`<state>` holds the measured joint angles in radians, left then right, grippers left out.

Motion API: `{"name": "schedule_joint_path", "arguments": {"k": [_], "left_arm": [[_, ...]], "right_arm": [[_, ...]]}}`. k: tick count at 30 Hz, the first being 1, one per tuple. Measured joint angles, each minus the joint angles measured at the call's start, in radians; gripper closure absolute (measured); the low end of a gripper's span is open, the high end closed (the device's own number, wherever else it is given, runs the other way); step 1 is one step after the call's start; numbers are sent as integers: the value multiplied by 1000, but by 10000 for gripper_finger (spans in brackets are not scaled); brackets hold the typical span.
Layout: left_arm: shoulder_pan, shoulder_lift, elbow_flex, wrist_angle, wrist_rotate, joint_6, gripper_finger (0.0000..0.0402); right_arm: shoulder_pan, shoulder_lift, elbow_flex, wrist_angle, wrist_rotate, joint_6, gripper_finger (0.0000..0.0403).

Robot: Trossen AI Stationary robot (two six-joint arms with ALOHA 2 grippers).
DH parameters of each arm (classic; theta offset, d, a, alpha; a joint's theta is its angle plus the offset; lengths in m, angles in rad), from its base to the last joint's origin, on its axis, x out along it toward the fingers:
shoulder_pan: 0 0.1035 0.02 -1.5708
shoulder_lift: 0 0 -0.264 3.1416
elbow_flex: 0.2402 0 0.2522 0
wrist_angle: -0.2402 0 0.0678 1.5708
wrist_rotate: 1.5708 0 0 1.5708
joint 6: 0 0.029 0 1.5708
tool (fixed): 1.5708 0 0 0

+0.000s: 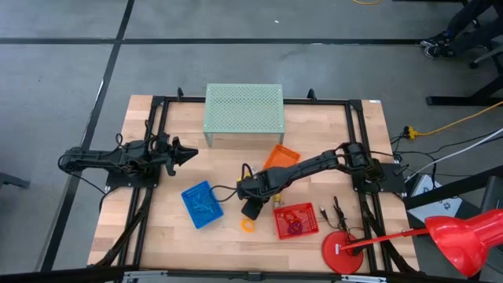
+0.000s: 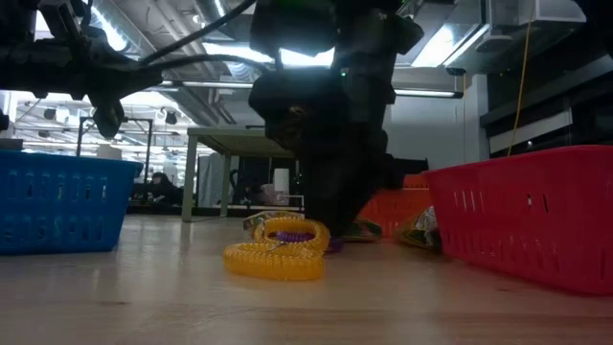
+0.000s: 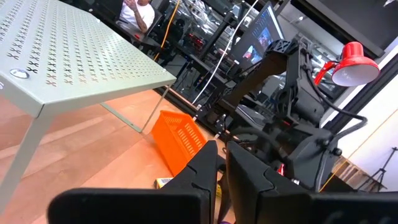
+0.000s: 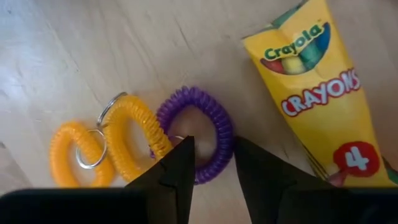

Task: Pick & Place Office Desk Supplies
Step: Put the violet spring keychain into the red bin

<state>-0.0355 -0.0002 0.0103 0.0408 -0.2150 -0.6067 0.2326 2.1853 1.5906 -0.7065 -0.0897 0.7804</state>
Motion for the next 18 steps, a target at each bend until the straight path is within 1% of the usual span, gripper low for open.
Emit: {"name": "schedule_joint_path", "arguments": {"k": [3, 5, 9, 10, 18], "left_arm": [[0, 0, 0, 0, 0, 0, 370], [0, 0, 0, 0, 0, 0, 370], [0, 0, 0, 0, 0, 0, 370], [0, 0, 0, 0, 0, 0, 370], [0, 0, 0, 0, 0, 0, 370]], "right_arm": [[-4, 0, 0, -1, 0, 2, 292], [-6, 0, 0, -3, 12, 2, 309], [-12, 1, 0, 0, 17, 11, 376], [-12, 1, 0, 3, 19, 12, 387], [-17, -7, 0, -1, -14, 28, 397]]}}
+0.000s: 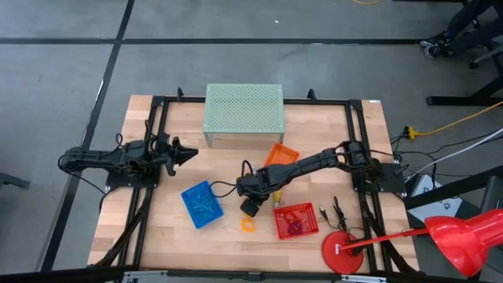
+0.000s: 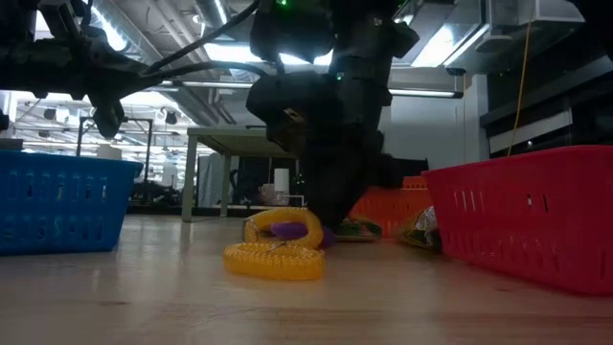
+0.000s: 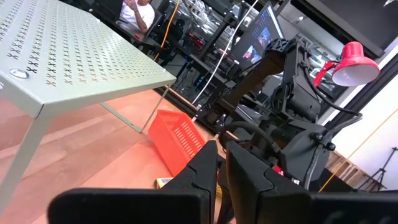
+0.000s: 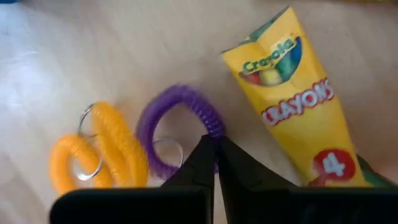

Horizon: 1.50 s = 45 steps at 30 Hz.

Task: Pick & Place Office Desk Supplies
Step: Put the violet spring keychain into the red bin

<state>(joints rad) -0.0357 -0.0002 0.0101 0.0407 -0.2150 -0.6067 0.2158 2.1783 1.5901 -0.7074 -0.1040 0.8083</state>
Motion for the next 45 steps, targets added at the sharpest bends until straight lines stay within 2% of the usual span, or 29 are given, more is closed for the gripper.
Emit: {"name": "schedule_joint_path", "arguments": {"k": [6, 15, 23, 28, 33, 38, 41, 45], "left_arm": [[0, 0, 0, 0, 0, 0, 370], [0, 0, 0, 0, 0, 0, 370], [0, 0, 0, 0, 0, 0, 370], [0, 0, 0, 0, 0, 0, 370], [0, 0, 0, 0, 0, 0, 370], [0, 0, 0, 0, 0, 0, 370], [0, 0, 0, 0, 0, 0, 370], [0, 0, 0, 0, 0, 0, 370]], "right_arm": [[2, -49, 0, -4, -13, 5, 400], [-4, -115, 0, -78, 40, 22, 401], [20, -261, -1, -200, 48, 27, 402], [81, -406, 0, -260, 70, 77, 402], [179, -530, 0, -374, 119, 217, 402], [292, -546, -2, -525, 95, 340, 402], [341, -542, -46, -500, 88, 403, 402], [373, -540, -186, -439, 92, 497, 402]]}}
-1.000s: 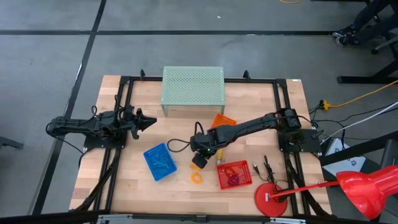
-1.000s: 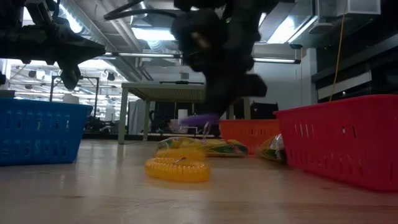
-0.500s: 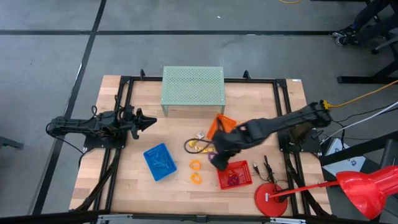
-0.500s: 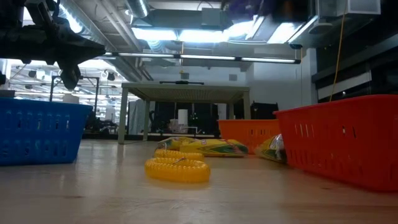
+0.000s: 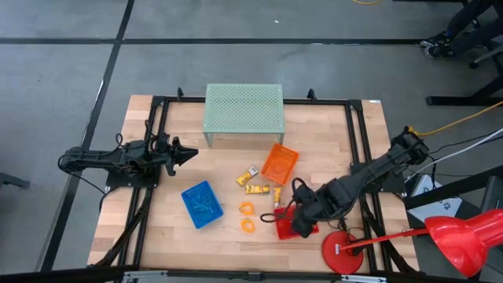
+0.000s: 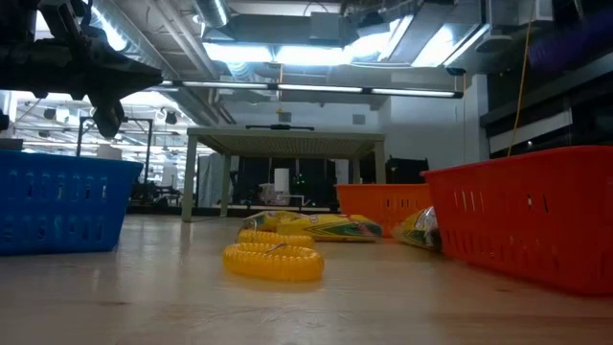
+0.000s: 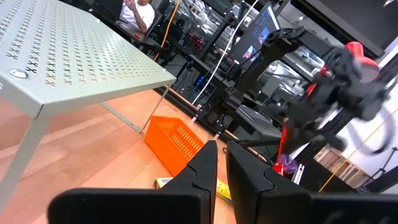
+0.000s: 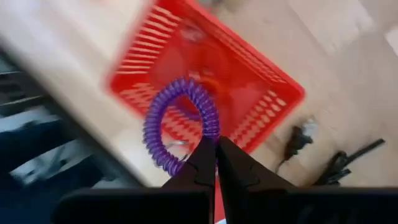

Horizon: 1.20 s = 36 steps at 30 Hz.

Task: Pick & Place Office Desk Supplies
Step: Put the violet spring keychain into the red bin, then put the yellow spring keychain into the red bin

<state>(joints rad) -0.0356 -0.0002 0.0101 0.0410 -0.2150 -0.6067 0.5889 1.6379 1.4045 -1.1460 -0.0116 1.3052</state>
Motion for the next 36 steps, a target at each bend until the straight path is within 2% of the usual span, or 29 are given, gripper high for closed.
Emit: {"name": "schedule_joint_path", "arguments": {"k": [2, 6, 10, 13, 15, 17, 22, 26, 30, 33, 36], "left_arm": [[0, 0, 0, 0, 0, 0, 370], [0, 0, 0, 0, 0, 0, 370], [0, 0, 0, 0, 0, 0, 370], [0, 0, 0, 0, 0, 0, 370], [0, 0, 0, 0, 0, 0, 370], [0, 0, 0, 0, 0, 0, 370], [0, 0, 0, 0, 0, 0, 370], [0, 0, 0, 0, 0, 0, 370], [0, 0, 0, 0, 0, 0, 370], [0, 0, 0, 0, 0, 0, 370], [0, 0, 0, 0, 0, 0, 370]], "right_arm": [[5, 0, -94, 52, -9, 33, 401], [3, 1, -271, 284, -58, 70, 401], [-17, 2, -349, 412, -37, 113, 401], [-32, 2, -349, 413, -17, 102, 399], [-40, 2, -349, 412, -42, 98, 386], [-47, 2, -349, 413, -85, 70, 357], [-48, -3, -349, 413, -101, 64, 259], [-48, -13, -327, 412, -102, 39, 214], [-55, -46, -290, 399, -27, 18, 207], [-76, -76, -248, 405, 84, 5, 215], [-115, -83, -194, 428, 137, -28, 230]]}}
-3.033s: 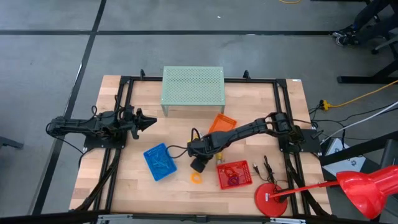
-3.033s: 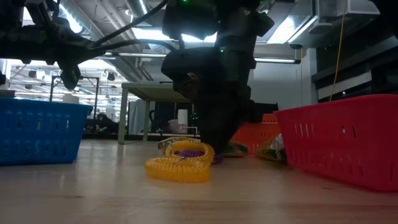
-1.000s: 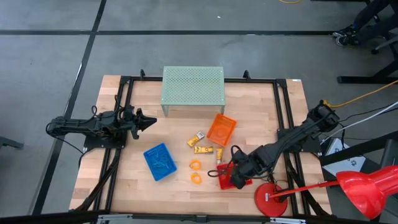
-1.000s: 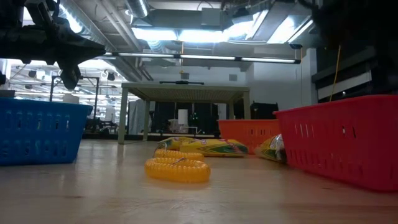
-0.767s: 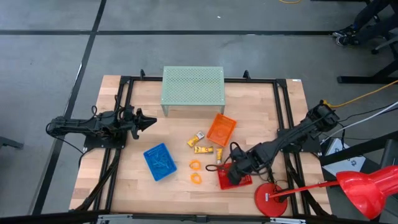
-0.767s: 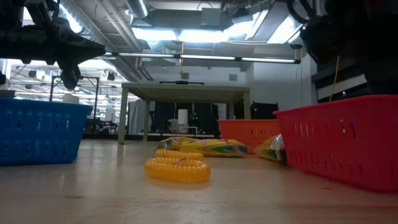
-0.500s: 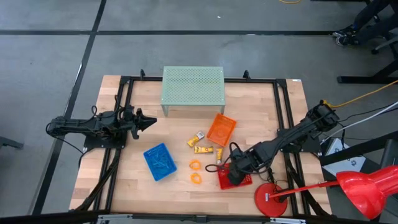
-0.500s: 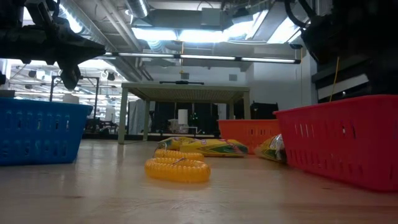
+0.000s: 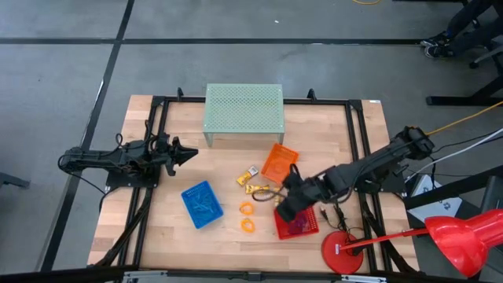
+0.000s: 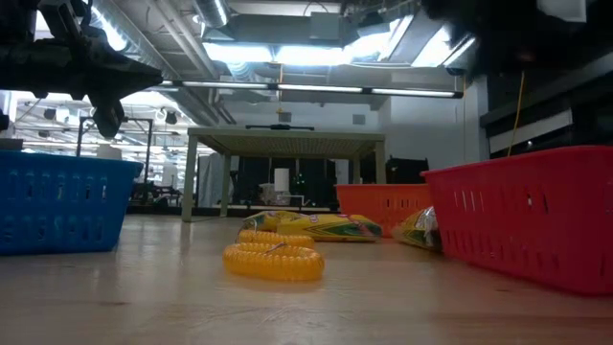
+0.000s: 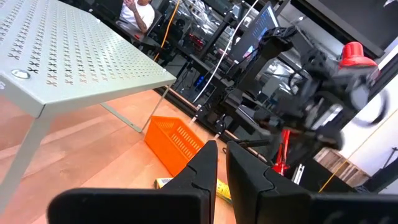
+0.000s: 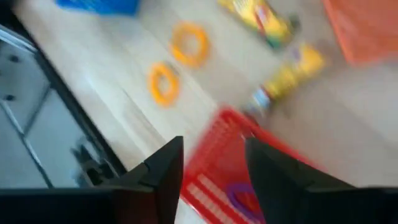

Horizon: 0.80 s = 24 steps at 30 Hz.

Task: Pick & Place Office Desk Supplies
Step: Put the yellow spring keychain into the red bin

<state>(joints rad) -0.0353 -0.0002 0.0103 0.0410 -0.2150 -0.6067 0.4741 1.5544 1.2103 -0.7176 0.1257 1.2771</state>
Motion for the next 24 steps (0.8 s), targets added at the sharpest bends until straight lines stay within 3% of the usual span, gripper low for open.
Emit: {"name": "schedule_joint_path", "arguments": {"k": [5, 10, 19, 24], "left_arm": [[0, 0, 0, 0, 0, 0, 370], [0, 0, 0, 0, 0, 0, 370], [0, 0, 0, 0, 0, 0, 370], [0, 0, 0, 0, 0, 0, 370]], "right_arm": [[-90, 45, 96, 58, 6, -126, 255], [-165, 156, 210, 66, -77, -237, 270], [-231, 389, 423, 58, -160, -237, 272], [-231, 509, 566, -76, -197, -244, 273]]}}
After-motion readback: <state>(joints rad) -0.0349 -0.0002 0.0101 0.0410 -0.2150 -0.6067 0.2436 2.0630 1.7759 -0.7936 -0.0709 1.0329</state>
